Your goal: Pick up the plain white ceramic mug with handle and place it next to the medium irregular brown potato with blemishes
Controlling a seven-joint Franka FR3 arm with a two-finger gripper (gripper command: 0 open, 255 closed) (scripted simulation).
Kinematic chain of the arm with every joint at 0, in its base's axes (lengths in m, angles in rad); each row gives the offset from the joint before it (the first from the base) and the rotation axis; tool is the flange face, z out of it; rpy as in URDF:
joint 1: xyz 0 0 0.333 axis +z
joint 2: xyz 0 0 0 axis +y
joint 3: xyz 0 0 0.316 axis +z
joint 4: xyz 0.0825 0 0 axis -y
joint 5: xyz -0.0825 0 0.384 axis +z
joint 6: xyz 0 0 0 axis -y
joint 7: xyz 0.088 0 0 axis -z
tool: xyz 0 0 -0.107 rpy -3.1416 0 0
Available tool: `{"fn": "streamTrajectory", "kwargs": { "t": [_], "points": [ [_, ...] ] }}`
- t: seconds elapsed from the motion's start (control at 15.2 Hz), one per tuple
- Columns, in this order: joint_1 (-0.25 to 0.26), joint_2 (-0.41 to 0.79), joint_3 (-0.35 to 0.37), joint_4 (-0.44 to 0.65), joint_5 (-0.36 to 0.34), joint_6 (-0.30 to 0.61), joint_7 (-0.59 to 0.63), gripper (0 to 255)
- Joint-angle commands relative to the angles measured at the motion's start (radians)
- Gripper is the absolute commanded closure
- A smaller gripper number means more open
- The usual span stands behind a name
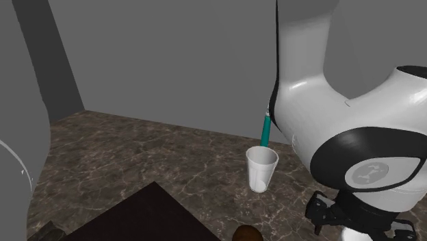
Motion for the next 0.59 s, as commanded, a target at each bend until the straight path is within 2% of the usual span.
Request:
{"fn": "streamTrajectory", "kwargs": {
  "t": [0.0, 0.07, 0.53],
  "points": [
    [0.041, -0.083, -0.058, -0.023, -0.074, -0.06, 0.06, 0],
    [0.05, -0.119, -0.075, -0.031, -0.11, -0.086, 0.087, 0],
    [0.044, -0.119, -0.07, -0.031, -0.112, -0.086, 0.088, 0]
  ]
}}
